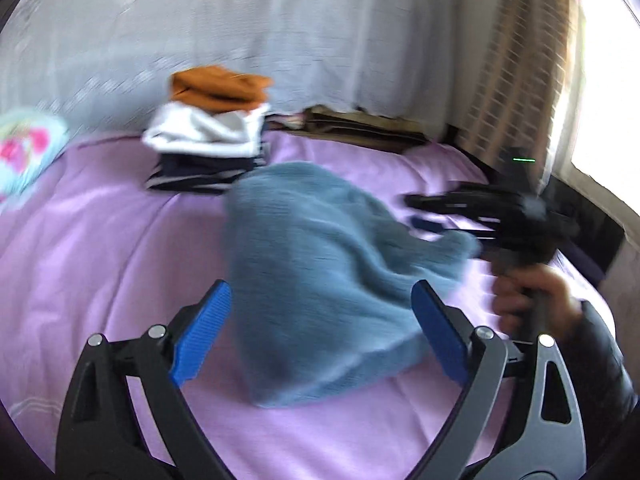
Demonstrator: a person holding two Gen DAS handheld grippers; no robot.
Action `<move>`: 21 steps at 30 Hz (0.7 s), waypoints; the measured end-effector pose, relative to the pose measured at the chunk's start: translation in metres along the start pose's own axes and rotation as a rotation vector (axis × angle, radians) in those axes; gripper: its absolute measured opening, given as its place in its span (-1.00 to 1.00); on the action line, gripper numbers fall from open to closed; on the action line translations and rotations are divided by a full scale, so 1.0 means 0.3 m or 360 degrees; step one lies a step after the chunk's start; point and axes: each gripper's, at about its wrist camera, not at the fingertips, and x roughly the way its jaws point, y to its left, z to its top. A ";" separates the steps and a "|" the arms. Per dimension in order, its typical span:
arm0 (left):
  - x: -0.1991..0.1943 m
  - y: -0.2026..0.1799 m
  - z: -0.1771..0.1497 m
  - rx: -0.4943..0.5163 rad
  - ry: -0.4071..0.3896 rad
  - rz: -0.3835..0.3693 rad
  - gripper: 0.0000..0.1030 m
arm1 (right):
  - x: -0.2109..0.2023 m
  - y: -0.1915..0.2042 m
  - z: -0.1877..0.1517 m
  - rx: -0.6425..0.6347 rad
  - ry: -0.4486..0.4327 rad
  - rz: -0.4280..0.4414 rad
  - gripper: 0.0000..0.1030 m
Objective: Fold small clothes
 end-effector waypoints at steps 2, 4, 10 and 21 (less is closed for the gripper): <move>0.016 0.034 0.006 -0.0052 0.0006 0.0032 0.80 | -0.026 0.088 -0.064 -0.0164 0.0048 0.0028 -0.20; 0.040 0.062 0.006 -0.0101 0.0031 0.0050 0.80 | -0.026 0.125 -0.127 -0.0272 0.0083 -0.0065 -0.20; 0.084 0.064 -0.017 -0.0064 0.0125 0.0138 0.96 | -0.029 0.067 -0.229 -0.0285 0.0201 -0.0290 -0.56; 0.081 0.070 -0.049 -0.0089 0.0232 0.0043 0.96 | -0.068 -0.059 -0.262 -0.0034 0.0256 -0.0190 -0.31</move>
